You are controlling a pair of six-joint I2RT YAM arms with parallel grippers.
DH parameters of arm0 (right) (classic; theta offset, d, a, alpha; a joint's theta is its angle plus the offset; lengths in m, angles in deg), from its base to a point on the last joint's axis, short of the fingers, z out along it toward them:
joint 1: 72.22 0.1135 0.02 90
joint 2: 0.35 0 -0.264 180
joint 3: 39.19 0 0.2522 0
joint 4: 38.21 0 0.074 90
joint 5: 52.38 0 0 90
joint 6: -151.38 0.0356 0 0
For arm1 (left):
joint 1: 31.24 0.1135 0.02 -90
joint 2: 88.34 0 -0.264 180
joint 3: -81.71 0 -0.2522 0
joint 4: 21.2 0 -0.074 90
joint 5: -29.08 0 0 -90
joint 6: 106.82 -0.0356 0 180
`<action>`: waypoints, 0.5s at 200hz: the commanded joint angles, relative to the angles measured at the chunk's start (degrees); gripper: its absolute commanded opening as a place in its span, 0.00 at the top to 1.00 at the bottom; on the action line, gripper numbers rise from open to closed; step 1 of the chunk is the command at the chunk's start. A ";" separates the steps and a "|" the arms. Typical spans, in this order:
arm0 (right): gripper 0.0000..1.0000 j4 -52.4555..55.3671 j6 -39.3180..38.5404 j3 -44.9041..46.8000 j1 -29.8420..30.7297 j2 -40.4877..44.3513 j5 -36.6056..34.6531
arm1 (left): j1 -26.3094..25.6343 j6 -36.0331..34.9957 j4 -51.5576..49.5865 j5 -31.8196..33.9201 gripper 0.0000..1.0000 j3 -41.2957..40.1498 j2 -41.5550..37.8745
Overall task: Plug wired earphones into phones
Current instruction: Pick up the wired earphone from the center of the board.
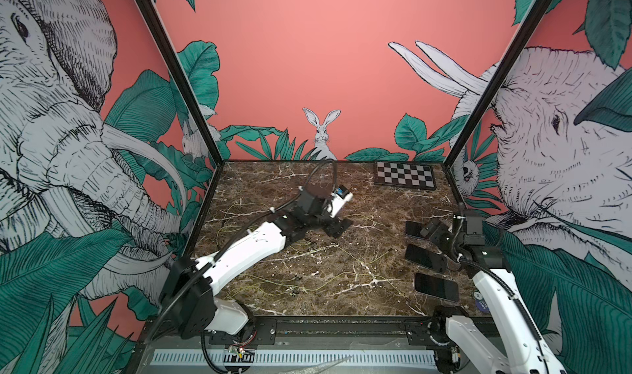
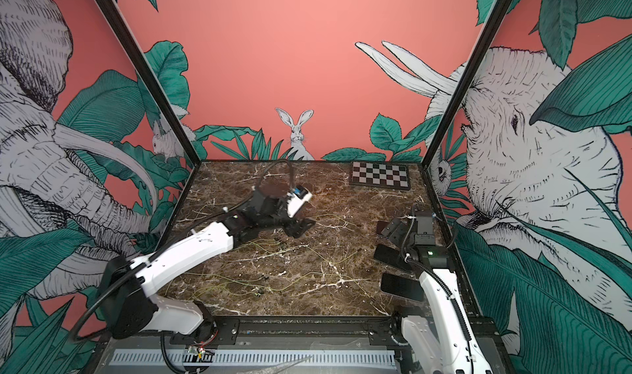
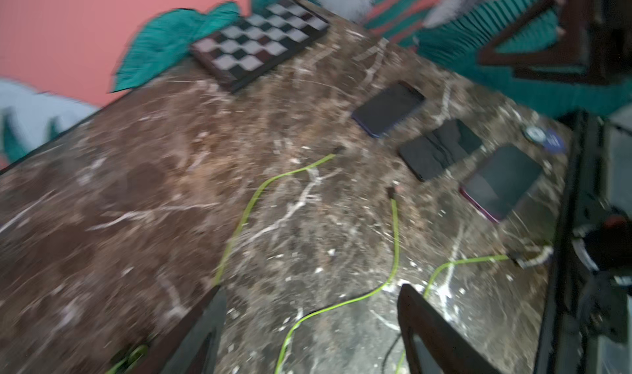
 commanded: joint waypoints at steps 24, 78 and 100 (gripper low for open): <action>0.02 12.54 6.95 -0.03 -0.08 0.94 0.55 | -11.62 -10.67 -9.88 -1.28 0.22 4.55 9.74; 0.04 12.55 9.97 2.95 -0.02 1.71 0.90 | -15.15 -13.64 -16.23 4.81 0.25 3.15 14.72; 0.06 10.70 10.55 4.04 -0.08 1.45 1.87 | -15.20 -14.87 -15.49 6.64 0.26 2.41 15.85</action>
